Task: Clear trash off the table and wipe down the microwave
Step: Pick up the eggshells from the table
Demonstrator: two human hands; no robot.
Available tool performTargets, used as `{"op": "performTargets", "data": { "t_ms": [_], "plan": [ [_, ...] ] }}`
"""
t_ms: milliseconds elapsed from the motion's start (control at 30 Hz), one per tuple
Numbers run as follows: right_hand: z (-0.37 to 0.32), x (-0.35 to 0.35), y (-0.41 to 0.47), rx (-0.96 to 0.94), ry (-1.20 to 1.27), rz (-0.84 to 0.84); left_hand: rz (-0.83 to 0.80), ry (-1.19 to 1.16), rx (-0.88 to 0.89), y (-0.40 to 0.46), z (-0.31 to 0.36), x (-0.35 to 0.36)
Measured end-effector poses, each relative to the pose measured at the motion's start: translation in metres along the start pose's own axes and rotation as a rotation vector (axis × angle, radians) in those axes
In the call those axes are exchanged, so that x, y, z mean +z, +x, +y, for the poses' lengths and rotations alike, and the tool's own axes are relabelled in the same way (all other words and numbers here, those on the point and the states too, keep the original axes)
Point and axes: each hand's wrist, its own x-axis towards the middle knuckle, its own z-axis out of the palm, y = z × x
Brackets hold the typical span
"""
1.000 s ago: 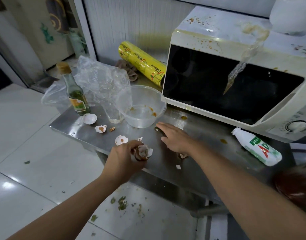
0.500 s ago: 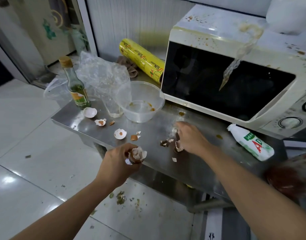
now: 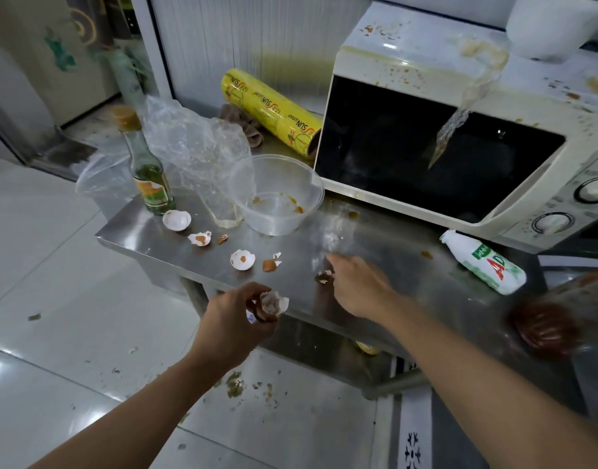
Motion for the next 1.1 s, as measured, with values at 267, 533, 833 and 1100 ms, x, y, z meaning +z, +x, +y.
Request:
{"op": "performTargets", "data": {
  "t_ms": [267, 533, 833, 1100],
  "plan": [
    [0.010, -0.004, 0.042, 0.103, 0.038, -0.060, 0.007, 0.005, 0.013, -0.001, -0.018, -0.005],
    [-0.041, 0.018, -0.018, -0.076, -0.147, 0.015, -0.031, -0.025, 0.001, -0.010, -0.026, -0.006],
    [-0.010, 0.009, -0.055, 0.394, 0.358, 0.292, -0.076, -0.025, 0.021, -0.014, -0.032, 0.007],
    [-0.032, 0.035, -0.072, 0.398, 0.282, 0.186, -0.100, -0.035, 0.021, -0.016, -0.031, 0.023]
  ]
}}
